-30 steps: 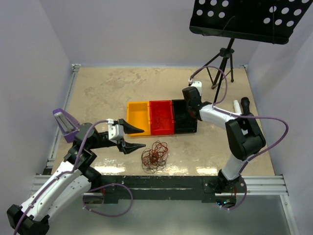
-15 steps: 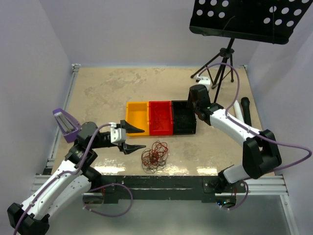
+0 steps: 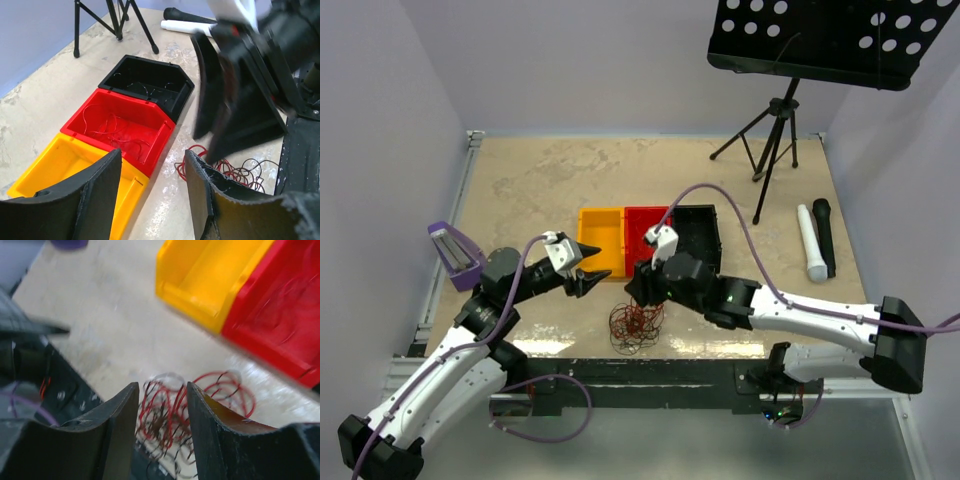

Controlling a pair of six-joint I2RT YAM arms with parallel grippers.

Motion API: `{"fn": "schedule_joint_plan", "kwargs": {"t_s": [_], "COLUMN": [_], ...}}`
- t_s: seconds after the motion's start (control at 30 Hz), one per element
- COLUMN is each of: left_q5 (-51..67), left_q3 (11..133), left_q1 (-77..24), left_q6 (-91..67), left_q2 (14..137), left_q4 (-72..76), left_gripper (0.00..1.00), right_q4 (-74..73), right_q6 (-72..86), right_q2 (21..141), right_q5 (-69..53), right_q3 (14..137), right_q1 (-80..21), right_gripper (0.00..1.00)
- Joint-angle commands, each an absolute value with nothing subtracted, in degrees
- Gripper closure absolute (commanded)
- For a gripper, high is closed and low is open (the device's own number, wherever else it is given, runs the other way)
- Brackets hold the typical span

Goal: Untangle the cables
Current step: Untie the cable.

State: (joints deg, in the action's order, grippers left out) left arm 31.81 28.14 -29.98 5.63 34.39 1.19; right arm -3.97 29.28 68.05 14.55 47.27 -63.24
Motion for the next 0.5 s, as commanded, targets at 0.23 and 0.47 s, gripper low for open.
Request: {"fn": "schedule_joint_plan", "kwargs": {"t_s": [0.23, 0.47], "left_q5": [35.0, 38.2], "left_q3": [26.9, 27.3], "left_q1": [-29.5, -29.6], "left_q6": [8.3, 11.2], "left_q2": [33.3, 32.8], "left_q4": [2.0, 0.3], "left_gripper": [0.46, 0.47], "right_q4": [3.7, 2.3], "right_q6": [35.4, 35.5], "right_q2": [71.0, 77.6], "right_q5": [6.9, 8.1], "right_q3": [42.6, 44.1], "right_q1": [-71.5, -72.4], "right_gripper": [0.53, 0.6]}}
